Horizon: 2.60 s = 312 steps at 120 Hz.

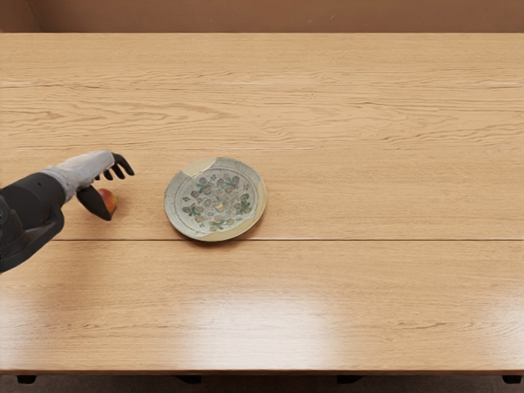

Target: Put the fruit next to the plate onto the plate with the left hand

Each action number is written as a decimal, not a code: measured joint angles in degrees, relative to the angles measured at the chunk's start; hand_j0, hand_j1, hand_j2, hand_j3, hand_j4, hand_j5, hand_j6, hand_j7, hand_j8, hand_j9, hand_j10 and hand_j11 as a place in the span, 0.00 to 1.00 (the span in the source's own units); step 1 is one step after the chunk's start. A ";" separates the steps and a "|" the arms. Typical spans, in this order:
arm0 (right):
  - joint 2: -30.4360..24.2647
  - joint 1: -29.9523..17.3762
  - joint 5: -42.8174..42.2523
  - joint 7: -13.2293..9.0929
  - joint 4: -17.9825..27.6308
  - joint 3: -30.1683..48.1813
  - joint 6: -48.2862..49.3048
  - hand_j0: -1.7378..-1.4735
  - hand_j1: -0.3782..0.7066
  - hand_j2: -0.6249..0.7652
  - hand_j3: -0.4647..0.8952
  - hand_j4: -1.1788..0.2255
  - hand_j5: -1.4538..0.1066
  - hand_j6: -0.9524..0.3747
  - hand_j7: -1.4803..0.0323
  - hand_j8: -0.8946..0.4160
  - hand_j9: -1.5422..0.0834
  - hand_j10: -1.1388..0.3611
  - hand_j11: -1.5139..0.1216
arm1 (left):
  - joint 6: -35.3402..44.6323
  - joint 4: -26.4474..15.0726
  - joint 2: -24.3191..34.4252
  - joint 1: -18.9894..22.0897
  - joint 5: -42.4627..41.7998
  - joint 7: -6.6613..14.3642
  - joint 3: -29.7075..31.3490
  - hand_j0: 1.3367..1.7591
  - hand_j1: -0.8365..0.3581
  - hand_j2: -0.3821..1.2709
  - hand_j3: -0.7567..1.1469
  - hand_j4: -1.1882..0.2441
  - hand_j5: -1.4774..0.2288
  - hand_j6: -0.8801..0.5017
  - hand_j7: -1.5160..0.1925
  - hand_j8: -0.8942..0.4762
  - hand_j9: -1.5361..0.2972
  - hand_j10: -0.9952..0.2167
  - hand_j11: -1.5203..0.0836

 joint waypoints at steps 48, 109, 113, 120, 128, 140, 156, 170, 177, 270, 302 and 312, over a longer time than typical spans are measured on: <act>0.00 -0.01 0.00 0.00 0.00 0.00 0.00 0.30 0.03 0.45 0.34 0.84 0.93 0.72 0.98 0.68 0.95 0.76 0.93 | 0.47 6.37 -3.25 0.95 0.43 0.00 0.04 0.76 0.58 0.28 0.40 0.54 0.55 0.33 0.57 0.35 0.54 0.47 0.61; 0.00 -0.01 0.00 0.00 0.00 0.00 0.00 0.30 0.03 0.45 0.34 0.84 0.93 0.72 0.98 0.68 0.95 0.76 0.93 | 1.51 9.25 -4.48 1.84 1.98 0.00 0.04 0.76 0.52 0.31 0.40 0.49 0.49 0.28 0.51 0.30 0.49 0.42 0.55; 0.00 -0.01 0.00 0.00 0.00 0.01 0.00 0.30 0.03 0.45 0.34 0.84 0.93 0.72 0.98 0.68 0.95 0.76 0.93 | 1.52 9.28 -4.48 1.86 2.02 0.00 0.04 0.76 0.51 0.31 0.40 0.49 0.49 0.28 0.51 0.29 0.49 0.41 0.55; 0.00 -0.01 0.00 0.00 0.00 0.01 0.00 0.30 0.03 0.45 0.34 0.84 0.93 0.72 0.98 0.68 0.95 0.76 0.93 | 1.52 9.32 -4.48 1.77 2.07 0.00 0.22 0.76 0.50 0.31 0.40 0.48 0.48 0.27 0.50 0.28 0.48 0.40 0.54; 0.00 0.01 0.00 0.00 0.00 0.00 0.00 0.30 0.03 0.45 0.34 0.84 0.93 0.72 0.98 0.68 0.95 0.76 0.93 | 1.51 9.34 -4.48 1.77 2.12 0.01 0.34 0.76 0.49 0.31 0.40 0.47 0.47 0.27 0.49 0.27 0.47 0.39 0.52; 0.00 0.01 0.00 0.00 0.00 -0.01 0.00 0.30 0.03 0.45 0.34 0.84 0.93 0.72 0.98 0.68 0.95 0.76 0.93 | 1.52 9.50 -4.57 1.86 2.27 0.02 0.40 0.75 0.48 0.31 0.40 0.45 0.45 0.28 0.47 0.26 0.45 0.37 0.50; 0.00 0.00 0.01 0.00 0.00 0.00 0.00 0.30 0.03 0.45 0.34 0.84 0.93 0.72 0.98 0.68 0.95 0.76 0.93 | 1.52 10.10 -5.19 1.68 2.62 0.04 0.98 0.75 0.48 0.29 0.40 0.41 0.44 0.29 0.44 0.27 0.41 0.34 0.47; 0.00 0.00 0.01 0.00 0.00 0.00 0.00 0.30 0.03 0.45 0.34 0.84 0.93 0.72 0.98 0.68 0.95 0.76 0.93 | 1.42 10.30 -5.19 1.60 2.47 0.01 1.20 0.74 0.47 0.29 0.44 0.38 0.41 0.31 0.41 0.28 0.39 0.32 0.43; 0.00 0.00 0.00 0.00 0.00 0.01 0.00 0.30 0.03 0.45 0.34 0.84 0.93 0.72 0.98 0.68 0.95 0.76 0.93 | 1.31 10.34 -5.19 1.27 2.30 0.01 1.26 0.74 0.47 0.34 0.43 0.38 0.40 0.30 0.40 0.27 0.38 0.31 0.42; 0.00 -0.01 0.00 0.00 0.00 0.00 0.00 0.30 0.03 0.45 0.34 0.84 0.93 0.72 0.98 0.68 0.95 0.76 0.93 | -1.54 2.78 -7.70 -13.71 -9.03 -0.02 0.78 0.74 0.48 0.39 0.40 0.40 0.21 0.36 0.24 0.31 0.23 0.15 0.25; 0.00 -0.01 0.00 0.00 0.00 0.01 0.00 0.30 0.03 0.45 0.34 0.84 0.93 0.72 0.98 0.68 0.95 0.76 0.93 | -7.42 1.33 -12.99 -14.64 -11.91 -0.02 0.80 0.74 0.51 0.35 0.40 0.40 0.20 0.37 0.22 0.31 0.22 0.14 0.23; 0.00 -0.01 0.00 0.00 0.00 0.02 0.00 0.30 0.03 0.45 0.34 0.84 0.93 0.72 0.98 0.68 0.95 0.76 0.93 | -8.00 1.39 -13.95 -14.41 -12.05 -0.02 0.80 0.74 0.52 0.35 0.40 0.42 0.27 0.35 0.30 0.30 0.29 0.21 0.32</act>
